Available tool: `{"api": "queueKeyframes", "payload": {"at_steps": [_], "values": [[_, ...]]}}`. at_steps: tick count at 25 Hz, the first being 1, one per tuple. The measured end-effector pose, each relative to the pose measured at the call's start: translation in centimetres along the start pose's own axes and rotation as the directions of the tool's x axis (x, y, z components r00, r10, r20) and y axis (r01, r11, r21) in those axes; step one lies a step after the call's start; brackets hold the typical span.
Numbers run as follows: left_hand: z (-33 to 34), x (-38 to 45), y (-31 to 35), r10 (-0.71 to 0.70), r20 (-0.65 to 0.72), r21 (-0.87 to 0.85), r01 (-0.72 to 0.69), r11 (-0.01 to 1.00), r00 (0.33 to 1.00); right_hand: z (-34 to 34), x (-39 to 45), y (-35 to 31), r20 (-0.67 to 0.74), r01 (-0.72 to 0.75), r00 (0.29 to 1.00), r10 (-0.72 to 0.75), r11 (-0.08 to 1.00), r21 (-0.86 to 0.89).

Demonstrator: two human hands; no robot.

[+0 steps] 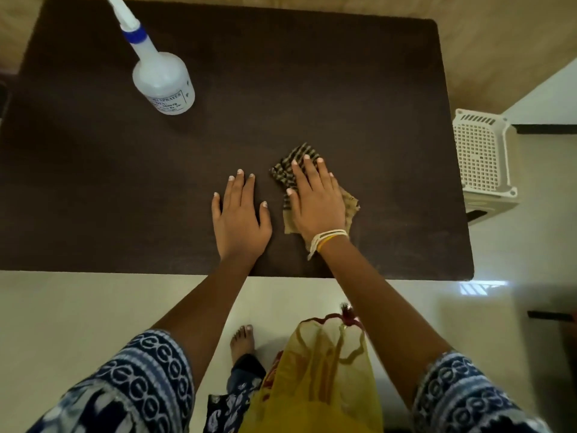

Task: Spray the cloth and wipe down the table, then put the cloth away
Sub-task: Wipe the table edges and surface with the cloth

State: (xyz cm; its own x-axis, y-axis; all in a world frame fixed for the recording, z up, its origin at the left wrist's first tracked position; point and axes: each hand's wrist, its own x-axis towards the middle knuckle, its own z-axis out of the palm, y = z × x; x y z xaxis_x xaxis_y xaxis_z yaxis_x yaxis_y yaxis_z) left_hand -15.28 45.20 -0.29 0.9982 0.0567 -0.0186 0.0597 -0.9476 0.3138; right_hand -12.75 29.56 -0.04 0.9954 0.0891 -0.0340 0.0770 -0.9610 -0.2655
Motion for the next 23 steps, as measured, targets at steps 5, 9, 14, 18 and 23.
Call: {"api": "queueKeyframes", "payload": {"at_steps": [5,9,14,18,23], "values": [[-0.8,0.0,-1.1,0.104,0.076,-0.022,-0.103,0.994,0.992,-2.7,-3.5,11.2,-0.107,-0.426,0.901,0.421,0.905,-0.022],[-3.7,-2.0,-7.2,0.141,0.06,0.013,-0.142,0.99,0.988,-2.8,-8.6,12.0,-0.176,-0.742,0.633,0.754,0.656,0.14],[-6.4,-6.8,-17.2,-0.065,-0.035,0.063,0.067,0.996,0.997,-0.6,-3.4,0.2,-0.165,-0.814,0.515,0.841,0.54,0.214],[-7.0,-9.3,-22.2,-0.165,0.022,0.159,0.16,0.974,0.986,3.6,1.6,-16.0,-0.077,-0.449,0.887,0.456,0.889,0.09],[-6.6,-10.7,-24.3,-0.102,0.093,0.307,0.069,0.949,0.99,6.9,-1.2,-27.1,0.163,0.235,0.958,-0.235,0.972,0.015]]}}
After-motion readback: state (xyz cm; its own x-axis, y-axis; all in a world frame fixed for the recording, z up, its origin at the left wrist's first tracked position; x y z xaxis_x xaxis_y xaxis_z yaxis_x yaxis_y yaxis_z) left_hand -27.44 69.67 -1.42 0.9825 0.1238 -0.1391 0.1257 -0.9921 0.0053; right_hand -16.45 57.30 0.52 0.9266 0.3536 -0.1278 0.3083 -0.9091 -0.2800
